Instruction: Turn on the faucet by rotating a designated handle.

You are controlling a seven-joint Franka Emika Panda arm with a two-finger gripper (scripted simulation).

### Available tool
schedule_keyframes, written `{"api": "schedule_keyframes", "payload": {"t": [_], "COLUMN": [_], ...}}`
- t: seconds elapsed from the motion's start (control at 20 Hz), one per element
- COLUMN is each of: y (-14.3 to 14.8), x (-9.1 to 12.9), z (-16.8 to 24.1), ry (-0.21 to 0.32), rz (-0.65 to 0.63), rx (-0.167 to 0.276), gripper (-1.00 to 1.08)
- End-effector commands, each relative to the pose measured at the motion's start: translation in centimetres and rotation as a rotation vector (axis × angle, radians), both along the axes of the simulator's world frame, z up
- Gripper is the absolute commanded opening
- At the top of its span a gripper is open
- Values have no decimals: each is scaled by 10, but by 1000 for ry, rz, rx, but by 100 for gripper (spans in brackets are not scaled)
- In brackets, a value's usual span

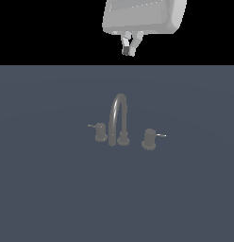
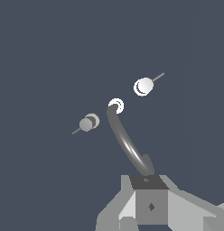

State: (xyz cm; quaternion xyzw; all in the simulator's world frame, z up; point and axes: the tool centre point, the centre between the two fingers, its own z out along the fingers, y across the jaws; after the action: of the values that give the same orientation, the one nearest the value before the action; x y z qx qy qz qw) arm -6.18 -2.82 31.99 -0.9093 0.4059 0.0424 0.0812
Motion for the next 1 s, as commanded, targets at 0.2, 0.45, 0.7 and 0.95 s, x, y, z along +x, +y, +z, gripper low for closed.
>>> {"api": "schedule_keyframes", "payload": {"t": [0.2,0.45,0.7,0.95], "y": [-24,-46,-71,-96], "x": [31,48,59,63], "z": [-59,-107,-157,-201], "ry": [36,60,77,85], "rz": [-246,-435,-623,-787], "rx": [-9,-31,-66,-108], "gripper": [-100,-100,-100,-100]}}
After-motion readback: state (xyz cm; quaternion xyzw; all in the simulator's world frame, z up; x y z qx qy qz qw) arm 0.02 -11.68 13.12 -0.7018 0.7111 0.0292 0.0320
